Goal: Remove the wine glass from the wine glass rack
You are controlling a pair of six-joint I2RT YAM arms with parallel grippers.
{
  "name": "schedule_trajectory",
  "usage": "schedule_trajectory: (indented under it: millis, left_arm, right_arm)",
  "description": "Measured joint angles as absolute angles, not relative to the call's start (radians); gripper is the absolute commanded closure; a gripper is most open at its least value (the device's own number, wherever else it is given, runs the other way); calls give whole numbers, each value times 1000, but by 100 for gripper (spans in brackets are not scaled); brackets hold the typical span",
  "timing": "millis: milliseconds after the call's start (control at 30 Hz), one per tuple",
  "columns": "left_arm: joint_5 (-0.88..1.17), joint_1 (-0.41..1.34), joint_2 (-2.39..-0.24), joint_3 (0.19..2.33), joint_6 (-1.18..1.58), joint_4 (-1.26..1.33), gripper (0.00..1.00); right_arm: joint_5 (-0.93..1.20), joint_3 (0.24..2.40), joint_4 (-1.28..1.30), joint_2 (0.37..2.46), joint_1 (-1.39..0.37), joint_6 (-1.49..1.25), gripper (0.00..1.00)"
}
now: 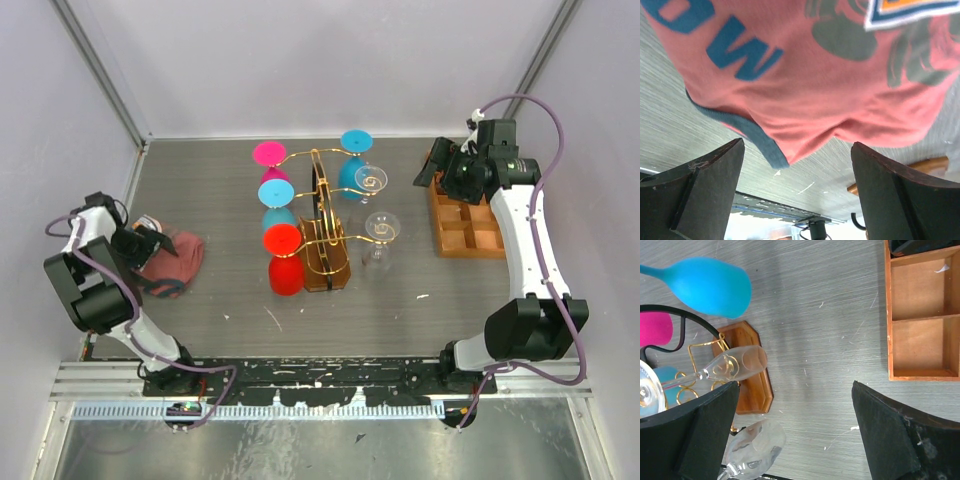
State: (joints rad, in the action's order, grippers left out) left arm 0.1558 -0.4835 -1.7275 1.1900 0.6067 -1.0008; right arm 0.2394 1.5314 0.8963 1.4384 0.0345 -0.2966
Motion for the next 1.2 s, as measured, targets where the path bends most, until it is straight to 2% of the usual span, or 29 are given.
schedule_trajectory:
  millis: [200, 333, 367, 400, 467, 500, 733, 967, 1200]
  left_arm:
    - [230, -482, -1541, 1151, 611, -1002, 8]
    - [323, -457, -1367, 1138, 645, -997, 8]
    - [340, -435, -1329, 1138, 657, -991, 8]
    - [357, -408, -1291, 1138, 667, -983, 0]
    - [384, -335, -1218, 1139, 696, -968, 2]
    - [398, -294, -1179, 1143, 713, -958, 2]
    - [508, -221, -986, 1248, 765, -815, 2]
    - [683, -188, -1050, 1257, 878, -580, 2]
    - [653, -59, -1114, 1283, 847, -630, 2]
  right_arm:
    - [188, 1549, 901, 1434, 32, -309, 0]
    - [144, 1674, 928, 1433, 14, -317, 2]
    - [158, 1713, 919, 1429, 6, -319, 3]
    - [176, 1731, 903, 1420, 0, -324, 6]
    - [227, 1734, 875, 1398, -8, -338, 18]
    - [262, 1730, 866, 1390, -12, -347, 21]
    - [479, 1633, 818, 1411, -26, -406, 24]
    - [572, 1629, 801, 1438, -52, -443, 30]
    - [589, 1598, 780, 1438, -64, -448, 29]
